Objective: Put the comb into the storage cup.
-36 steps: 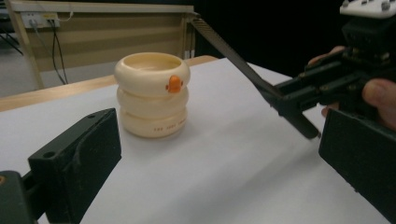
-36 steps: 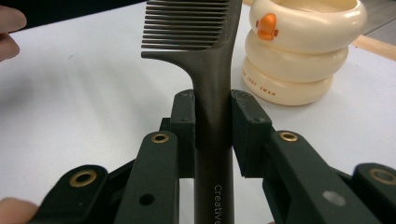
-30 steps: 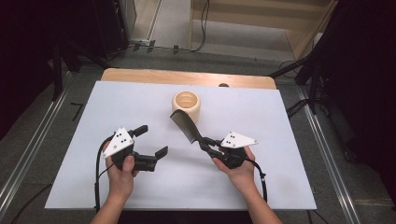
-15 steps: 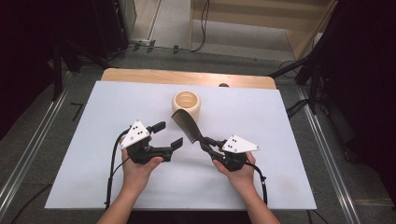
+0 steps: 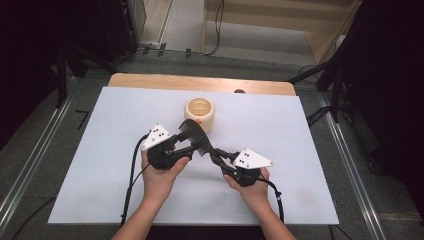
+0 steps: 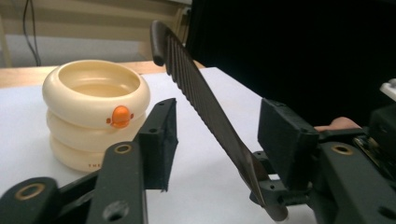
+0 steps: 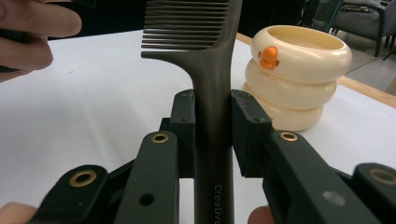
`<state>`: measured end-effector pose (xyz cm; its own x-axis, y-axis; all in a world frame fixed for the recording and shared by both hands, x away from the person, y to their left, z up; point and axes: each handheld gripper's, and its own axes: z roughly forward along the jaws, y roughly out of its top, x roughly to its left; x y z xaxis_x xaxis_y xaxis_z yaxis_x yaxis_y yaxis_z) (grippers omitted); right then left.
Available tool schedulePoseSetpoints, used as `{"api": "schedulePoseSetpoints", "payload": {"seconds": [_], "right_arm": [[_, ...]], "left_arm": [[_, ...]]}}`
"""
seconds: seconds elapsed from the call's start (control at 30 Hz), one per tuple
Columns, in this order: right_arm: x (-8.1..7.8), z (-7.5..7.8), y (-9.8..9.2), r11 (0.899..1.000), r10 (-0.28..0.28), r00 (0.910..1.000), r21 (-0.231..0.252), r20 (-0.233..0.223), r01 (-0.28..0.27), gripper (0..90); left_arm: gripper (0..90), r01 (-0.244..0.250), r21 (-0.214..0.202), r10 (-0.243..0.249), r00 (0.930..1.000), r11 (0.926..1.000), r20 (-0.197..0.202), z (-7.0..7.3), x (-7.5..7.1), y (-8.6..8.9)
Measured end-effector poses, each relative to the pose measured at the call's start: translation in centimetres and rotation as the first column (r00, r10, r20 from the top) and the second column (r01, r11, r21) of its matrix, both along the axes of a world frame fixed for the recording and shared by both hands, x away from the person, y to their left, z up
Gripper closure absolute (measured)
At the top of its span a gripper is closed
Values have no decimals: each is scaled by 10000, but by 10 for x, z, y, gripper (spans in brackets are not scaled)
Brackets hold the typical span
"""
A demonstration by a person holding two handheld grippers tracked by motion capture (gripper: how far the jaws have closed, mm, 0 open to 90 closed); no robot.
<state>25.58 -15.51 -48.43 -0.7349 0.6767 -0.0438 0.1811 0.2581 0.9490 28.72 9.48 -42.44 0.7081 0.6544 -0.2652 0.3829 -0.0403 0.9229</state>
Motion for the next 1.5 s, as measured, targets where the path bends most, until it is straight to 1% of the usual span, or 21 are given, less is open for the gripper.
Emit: {"api": "schedulePoseSetpoints", "payload": {"seconds": [0.03,0.1,0.27,0.5,0.57,0.6,0.7,0.73,0.77,0.8,0.83,0.87,0.9,0.97,1.03,1.07,1.13,1.2,1.23,1.3,1.5], "right_arm": [[-1,0,2,10000,12,10000,-11,31,-12,708],[-1,0,2,10000,9,10000,0,43,-9,708],[-5,0,7,10000,-3,9997,-54,263,4,708],[-7,-2,11,9998,-171,9984,-100,531,177,708],[-7,-2,12,9998,-181,9983,-108,547,187,707],[-7,-2,12,9998,-181,9983,-108,547,187,707],[-7,-5,17,9987,-380,9964,-320,761,405,703],[-7,-5,17,9987,-380,9964,-320,761,405,703],[-6,-5,18,9991,-344,9969,-203,705,359,681],[-4,-5,17,9997,-209,9989,147,415,203,544],[-4,-5,17,9997,-209,9989,147,415,203,544],[-2,-4,13,9986,-232,9994,490,259,219,469],[-2,-4,13,9986,-232,9994,490,259,219,469],[-1,-3,8,9974,-159,9998,709,85,153,372],[1,-1,-2,9969,-196,9991,754,-364,223,227],[1,-1,-2,9969,-196,9991,754,-364,223,227],[2,-1,-10,9945,-369,9947,941,-963,460,130],[1,0,-20,9893,-441,9939,1339,-1007,575,62],[0,0,-23,9894,-403,9945,1353,-965,532,4],[-2,1,-31,9884,-328,9960,1453,-828,446,0],[-4,-1,-54,9824,-775,9933,1635,-859,907,0]], "left_arm": [[529,-59,-80,57,9999,10000,-147,-1,2,-1],[546,-103,-85,101,9997,9999,-228,-1,3,-1],[669,104,-293,-116,9991,9995,-411,0,6,-3],[768,239,-689,-294,9964,9973,-791,-1,11,0],[794,540,-1111,-653,9928,9923,-1003,-2,13,3],[807,540,-1111,-653,9928,9923,-1003,-2,13,3],[847,1019,-1708,-1241,9843,9800,-1251,-2,15,3],[847,1019,-1708,-1241,9843,9800,-1251,-2,15,3],[847,1106,-1882,-1380,9806,9759,-1393,-3,18,5],[848,1158,-1994,-1457,9790,9730,-1424,-2,20,7],[848,1126,-2103,-1430,9804,9711,-1358,-2,21,10],[848,1045,-2061,-1324,9831,9729,-1266,0,22,13],[848,1041,-2041,-1306,9840,9734,-1211,1,22,14],[848,1023,-2004,-1261,9859,9744,-1099,4,22,19],[848,1005,-1895,-1204,9880,9767,-963,7,22,21],[848,1019,-1857,-1203,9886,9773,-906,8,22,22],[848,1030,-1737,-1175,9902,9794,-749,9,21,24],[848,945,-1592,-1058,9924,9827,-635,10,20,25],[848,959,-1568,-1064,9925,9830,-598,10,20,25],[848,940,-1476,-1026,9934,9846,-520,11,19,25],[848,904,-1302,-954,9949,9874,-325,13,19,27]]}}
